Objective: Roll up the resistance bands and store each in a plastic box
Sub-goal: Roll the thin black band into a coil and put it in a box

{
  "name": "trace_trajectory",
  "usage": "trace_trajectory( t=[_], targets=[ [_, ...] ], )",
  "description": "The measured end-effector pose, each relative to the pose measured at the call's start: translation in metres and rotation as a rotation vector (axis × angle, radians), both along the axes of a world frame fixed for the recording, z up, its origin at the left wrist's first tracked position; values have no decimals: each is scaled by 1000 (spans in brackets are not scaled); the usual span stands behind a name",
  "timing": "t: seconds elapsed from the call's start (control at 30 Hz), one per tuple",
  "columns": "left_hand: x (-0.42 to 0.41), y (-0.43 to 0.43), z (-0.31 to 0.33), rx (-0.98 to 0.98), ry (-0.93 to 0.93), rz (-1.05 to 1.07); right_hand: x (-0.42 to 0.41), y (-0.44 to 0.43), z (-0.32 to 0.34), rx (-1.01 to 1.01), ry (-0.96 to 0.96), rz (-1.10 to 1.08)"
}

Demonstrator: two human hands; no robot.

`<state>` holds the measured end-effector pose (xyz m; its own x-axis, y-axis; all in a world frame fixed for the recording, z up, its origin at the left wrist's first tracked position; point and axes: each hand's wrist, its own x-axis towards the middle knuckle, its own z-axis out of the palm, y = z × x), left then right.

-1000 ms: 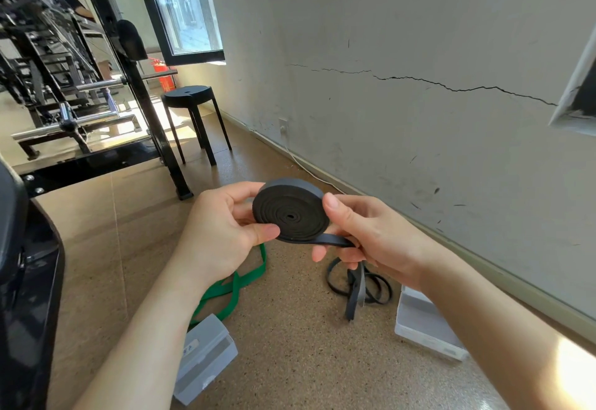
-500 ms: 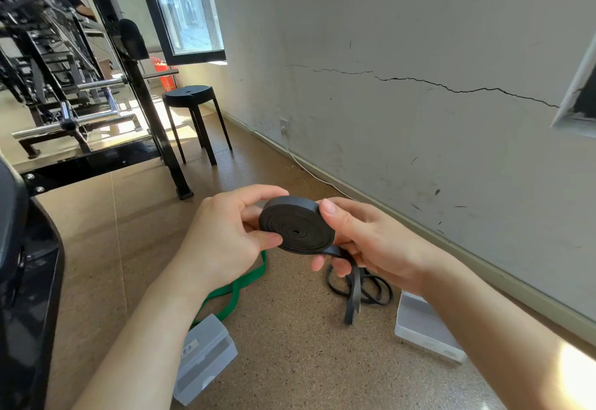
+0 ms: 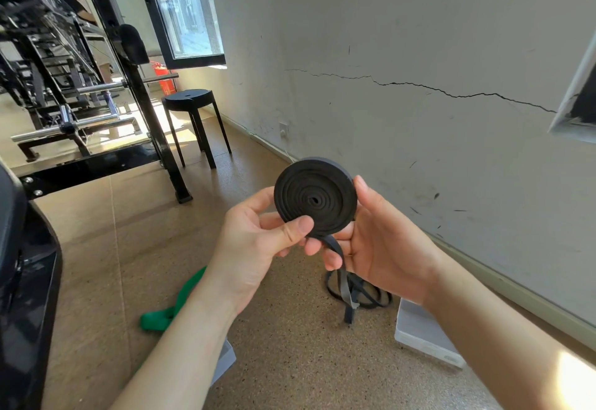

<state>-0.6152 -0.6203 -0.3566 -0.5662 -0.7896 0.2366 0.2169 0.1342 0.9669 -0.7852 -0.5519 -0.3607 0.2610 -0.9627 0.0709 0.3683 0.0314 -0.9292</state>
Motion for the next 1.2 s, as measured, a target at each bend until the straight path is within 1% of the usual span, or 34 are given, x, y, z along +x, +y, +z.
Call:
trace_trajectory(
  t=[0.1, 0.2, 0.27, 0.33, 0.43, 0.57, 0.63, 0.73, 0.9, 1.03, 1.1, 1.2],
  targets=[
    [-1, 1, 1, -23, -2, 82, 0, 0, 0, 10, -3, 0],
    [-3, 2, 3, -9, 28, 149, 2, -1, 1, 22, -29, -6],
    [-2, 2, 3, 2, 39, 172, 3, -2, 1, 28, -12, -6],
    [0, 2, 4, -6, 28, 179, 2, -2, 1, 34, 98, -5],
    [2, 1, 7, -50, -12, 181, -5, -3, 2, 41, 340, -13],
    [7, 0, 12, -237, -189, 183, -16, 0, 5, 15, 527, -59],
    [8, 1, 13, -310, -270, 182, -19, 2, 5, 22, 576, -94],
    [6, 2, 13, -387, -327, 207, -18, 5, 6, 1, 575, -115],
    [5, 2, 8, -504, -355, 309, -14, 2, 2, 0, 535, -157],
    [3, 3, 3, -601, -341, 382, -13, 0, -2, 30, 402, -144],
    [2, 4, 2, -512, -308, 338, -14, -1, -3, 31, 353, -111],
    [0, 5, 4, -334, -246, 202, -14, -1, -3, 13, 265, -60]
  ],
)
